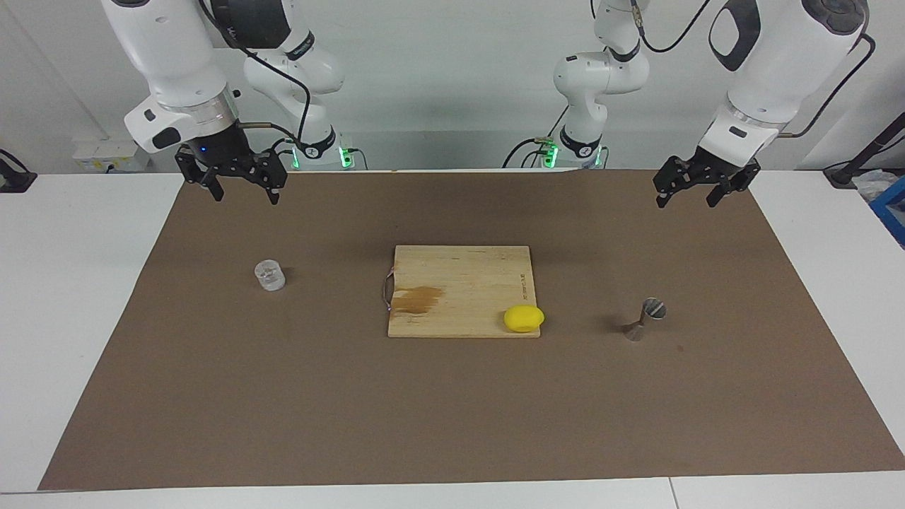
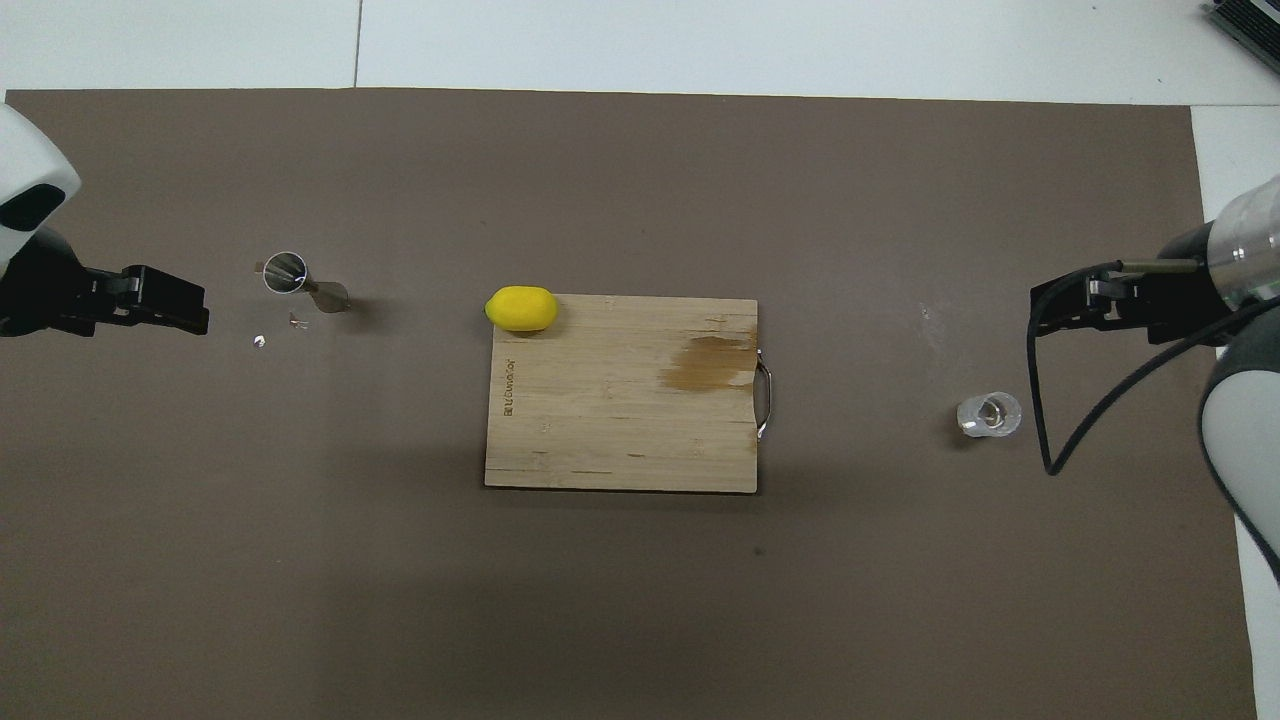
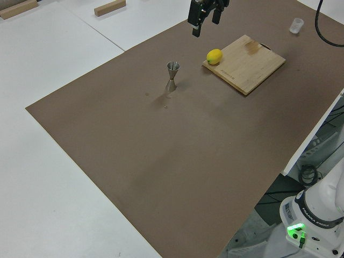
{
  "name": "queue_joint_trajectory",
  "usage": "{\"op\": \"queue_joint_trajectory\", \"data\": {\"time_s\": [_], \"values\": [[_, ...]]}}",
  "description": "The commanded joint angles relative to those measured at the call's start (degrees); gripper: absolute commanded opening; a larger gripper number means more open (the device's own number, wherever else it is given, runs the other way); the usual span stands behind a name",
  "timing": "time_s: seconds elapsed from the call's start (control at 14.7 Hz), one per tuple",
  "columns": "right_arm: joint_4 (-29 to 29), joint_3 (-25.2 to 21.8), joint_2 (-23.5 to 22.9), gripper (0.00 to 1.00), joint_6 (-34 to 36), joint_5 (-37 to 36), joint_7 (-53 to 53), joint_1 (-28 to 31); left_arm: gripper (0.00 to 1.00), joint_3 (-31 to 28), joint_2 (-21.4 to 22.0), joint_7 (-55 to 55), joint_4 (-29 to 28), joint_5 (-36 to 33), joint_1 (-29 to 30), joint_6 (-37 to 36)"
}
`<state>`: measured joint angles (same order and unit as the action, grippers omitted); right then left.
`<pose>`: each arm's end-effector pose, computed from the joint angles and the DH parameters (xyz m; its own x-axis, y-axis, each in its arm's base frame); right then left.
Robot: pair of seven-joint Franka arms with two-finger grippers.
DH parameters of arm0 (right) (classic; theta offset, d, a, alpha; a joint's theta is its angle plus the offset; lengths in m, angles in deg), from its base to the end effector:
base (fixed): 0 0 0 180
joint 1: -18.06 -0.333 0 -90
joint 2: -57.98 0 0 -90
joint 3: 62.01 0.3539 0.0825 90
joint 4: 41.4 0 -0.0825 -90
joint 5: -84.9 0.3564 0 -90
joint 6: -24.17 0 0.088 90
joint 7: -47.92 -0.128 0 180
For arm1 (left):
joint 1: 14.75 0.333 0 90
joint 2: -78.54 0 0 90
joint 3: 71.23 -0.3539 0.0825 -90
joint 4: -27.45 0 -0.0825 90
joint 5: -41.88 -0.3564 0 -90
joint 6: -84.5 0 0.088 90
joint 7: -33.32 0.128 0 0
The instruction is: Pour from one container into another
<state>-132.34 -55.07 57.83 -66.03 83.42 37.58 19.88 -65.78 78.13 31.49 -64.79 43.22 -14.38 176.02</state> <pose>0.5255 0.0437 0.6331 0.9958 -0.0908 -0.0107 -0.0905 -0.9955 0.0279 0.5280 -0.0497 0.6226 0.9982 -0.0561 -0.0205 -0.0556 -0.9982 0.0234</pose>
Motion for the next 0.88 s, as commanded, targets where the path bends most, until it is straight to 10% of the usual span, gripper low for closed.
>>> {"op": "queue_joint_trajectory", "data": {"time_s": [0.0, 0.81], "values": [[0.32, 0.27, -0.03, 1.00, 1.08, 0.34, 1.81, 0.64, 1.00, -0.09, 0.49, 1.39, 0.04, 0.60, 0.25, -0.55], [-2.05, 0.27, 0.94, 0.99, -1.47, 0.43, 1.11, 0.64, 1.00, 0.00, 1.72, 1.31, -2.41, 0.42, 0.16, -0.72]]}}
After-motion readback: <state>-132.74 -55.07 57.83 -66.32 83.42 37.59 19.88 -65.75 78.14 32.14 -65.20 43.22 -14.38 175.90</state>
